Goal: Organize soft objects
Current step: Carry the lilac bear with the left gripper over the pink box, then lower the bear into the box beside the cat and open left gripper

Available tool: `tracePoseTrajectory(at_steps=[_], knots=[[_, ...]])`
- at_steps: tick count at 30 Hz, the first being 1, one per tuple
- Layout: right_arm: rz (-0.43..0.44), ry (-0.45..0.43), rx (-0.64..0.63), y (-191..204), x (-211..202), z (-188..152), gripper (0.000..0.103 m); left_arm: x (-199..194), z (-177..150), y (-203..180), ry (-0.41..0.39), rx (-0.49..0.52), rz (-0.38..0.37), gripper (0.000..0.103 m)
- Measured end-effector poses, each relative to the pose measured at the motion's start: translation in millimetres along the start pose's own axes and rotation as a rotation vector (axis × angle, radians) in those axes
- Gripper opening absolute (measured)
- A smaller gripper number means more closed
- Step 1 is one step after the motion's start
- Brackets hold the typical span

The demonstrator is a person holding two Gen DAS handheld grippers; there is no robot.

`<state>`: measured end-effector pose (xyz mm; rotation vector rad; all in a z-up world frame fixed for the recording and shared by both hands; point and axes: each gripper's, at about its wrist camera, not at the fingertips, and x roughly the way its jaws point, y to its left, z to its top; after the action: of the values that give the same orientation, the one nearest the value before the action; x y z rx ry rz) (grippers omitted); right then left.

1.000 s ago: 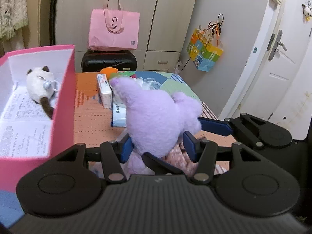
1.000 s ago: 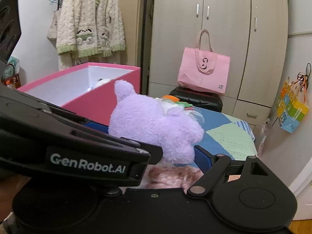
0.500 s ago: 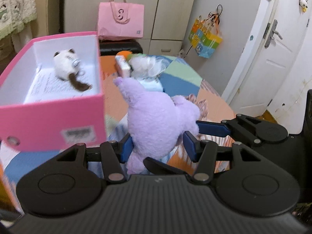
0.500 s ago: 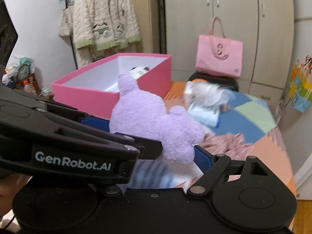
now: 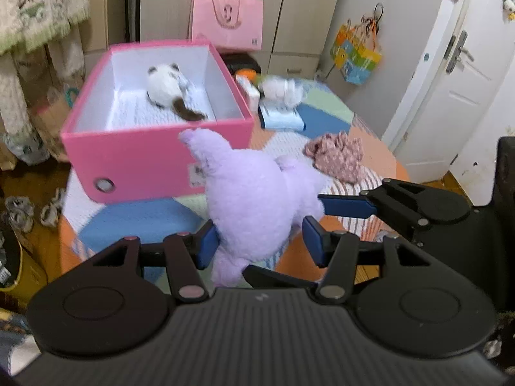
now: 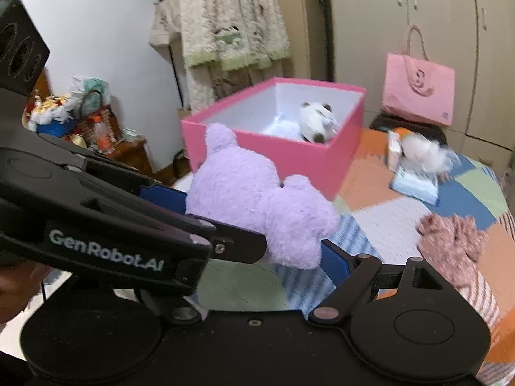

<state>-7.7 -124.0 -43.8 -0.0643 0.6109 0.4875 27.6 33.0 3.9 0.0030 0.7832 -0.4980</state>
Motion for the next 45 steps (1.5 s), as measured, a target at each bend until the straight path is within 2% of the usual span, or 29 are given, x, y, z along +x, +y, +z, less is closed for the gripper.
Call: tracePoseTrajectory(at_steps=[7, 13, 20, 23, 26, 33, 39, 45], knots=[[0.021, -0.058, -0.030, 9, -1, 27, 0.088, -26, 14, 10, -0.097, 0.011, 0.019, 0.054], [0.041, -0.106, -0.024, 0, 9, 57, 0.088, -30, 42, 23, -0.170, 0.017, 0.013, 0.054], [0.070, -0.109, -0.003, -16, 51, 94, 0.087, -3, 78, 55, -0.185, -0.022, 0.019, 0.054], [0.065, -0.087, 0.012, -24, 78, 106, 0.087, 20, 93, 74, -0.163, -0.062, 0.023, 0.055], [0.046, -0.075, -0.004, -31, 100, 117, 0.087, 41, 103, 92, -0.175, -0.100, 0.011, 0.055], [0.044, 0.052, 0.032, -58, 154, 134, 0.087, 103, 120, 130, -0.098, -0.215, -0.009, 0.055], [-0.007, 0.135, -0.042, -63, 175, 141, 0.087, 143, 134, 145, 0.042, -0.276, -0.046, 0.055], [-0.087, 0.153, -0.106, -62, 183, 151, 0.087, 159, 138, 157, 0.091, -0.357, -0.054, 0.060]])
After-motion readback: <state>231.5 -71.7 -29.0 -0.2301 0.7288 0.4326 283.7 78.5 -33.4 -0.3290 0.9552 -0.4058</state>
